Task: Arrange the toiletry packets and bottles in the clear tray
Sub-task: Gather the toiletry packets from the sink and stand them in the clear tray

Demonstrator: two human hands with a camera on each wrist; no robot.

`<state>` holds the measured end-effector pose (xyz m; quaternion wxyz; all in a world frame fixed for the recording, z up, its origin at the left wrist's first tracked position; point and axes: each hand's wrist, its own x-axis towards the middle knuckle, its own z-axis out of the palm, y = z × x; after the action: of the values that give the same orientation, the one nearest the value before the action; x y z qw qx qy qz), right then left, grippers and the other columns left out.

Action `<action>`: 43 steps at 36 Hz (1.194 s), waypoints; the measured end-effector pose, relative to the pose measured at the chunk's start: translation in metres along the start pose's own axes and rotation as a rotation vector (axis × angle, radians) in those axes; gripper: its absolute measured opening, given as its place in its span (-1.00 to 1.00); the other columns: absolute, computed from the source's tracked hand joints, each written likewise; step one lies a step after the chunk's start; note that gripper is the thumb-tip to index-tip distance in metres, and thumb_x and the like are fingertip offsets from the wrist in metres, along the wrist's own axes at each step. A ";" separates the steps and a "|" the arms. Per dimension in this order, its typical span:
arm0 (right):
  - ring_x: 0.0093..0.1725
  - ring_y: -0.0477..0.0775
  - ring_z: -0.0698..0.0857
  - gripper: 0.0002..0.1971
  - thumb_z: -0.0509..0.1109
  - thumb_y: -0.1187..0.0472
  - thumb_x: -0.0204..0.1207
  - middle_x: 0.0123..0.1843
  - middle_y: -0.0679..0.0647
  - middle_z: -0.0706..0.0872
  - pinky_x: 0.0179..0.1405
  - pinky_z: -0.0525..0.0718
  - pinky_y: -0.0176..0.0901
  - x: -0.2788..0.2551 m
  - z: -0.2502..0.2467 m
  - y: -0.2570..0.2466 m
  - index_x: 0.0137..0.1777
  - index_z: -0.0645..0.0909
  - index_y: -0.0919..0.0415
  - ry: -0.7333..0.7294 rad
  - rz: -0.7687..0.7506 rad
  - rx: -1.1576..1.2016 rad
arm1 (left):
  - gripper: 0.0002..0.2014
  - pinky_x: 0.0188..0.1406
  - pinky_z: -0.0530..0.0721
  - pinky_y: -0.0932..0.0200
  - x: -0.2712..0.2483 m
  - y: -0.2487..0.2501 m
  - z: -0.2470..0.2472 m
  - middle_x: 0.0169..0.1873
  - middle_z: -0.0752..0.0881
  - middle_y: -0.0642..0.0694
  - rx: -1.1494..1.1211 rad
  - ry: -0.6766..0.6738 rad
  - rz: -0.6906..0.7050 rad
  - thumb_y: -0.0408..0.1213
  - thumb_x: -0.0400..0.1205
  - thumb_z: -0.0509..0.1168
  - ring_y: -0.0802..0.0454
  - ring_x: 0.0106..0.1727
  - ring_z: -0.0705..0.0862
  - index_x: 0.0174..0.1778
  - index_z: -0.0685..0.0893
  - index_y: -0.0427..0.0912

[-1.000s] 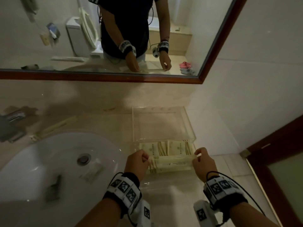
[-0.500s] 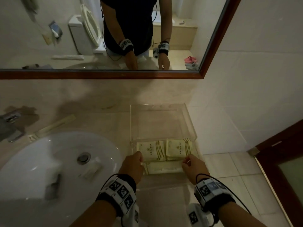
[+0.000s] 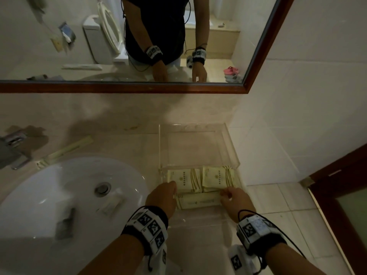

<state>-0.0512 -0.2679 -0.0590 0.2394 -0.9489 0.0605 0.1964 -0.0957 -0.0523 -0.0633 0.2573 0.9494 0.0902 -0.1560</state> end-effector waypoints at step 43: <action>-0.08 0.16 0.62 -0.83 0.19 0.12 0.61 -0.05 0.13 0.65 -0.16 0.55 -0.14 0.015 0.126 -0.338 0.00 0.58 0.15 -0.365 -0.383 -0.199 | -0.81 0.13 0.55 0.07 -0.031 -0.263 -0.167 0.11 0.70 -0.31 -0.442 0.276 -0.603 -0.27 0.69 0.12 -0.24 0.17 0.64 0.02 0.58 -0.29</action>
<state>-0.0103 0.0889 -0.0215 0.1847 -0.9108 -0.1835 0.3203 -0.1494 0.2555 -0.0369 0.3834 0.8141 0.4302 -0.0724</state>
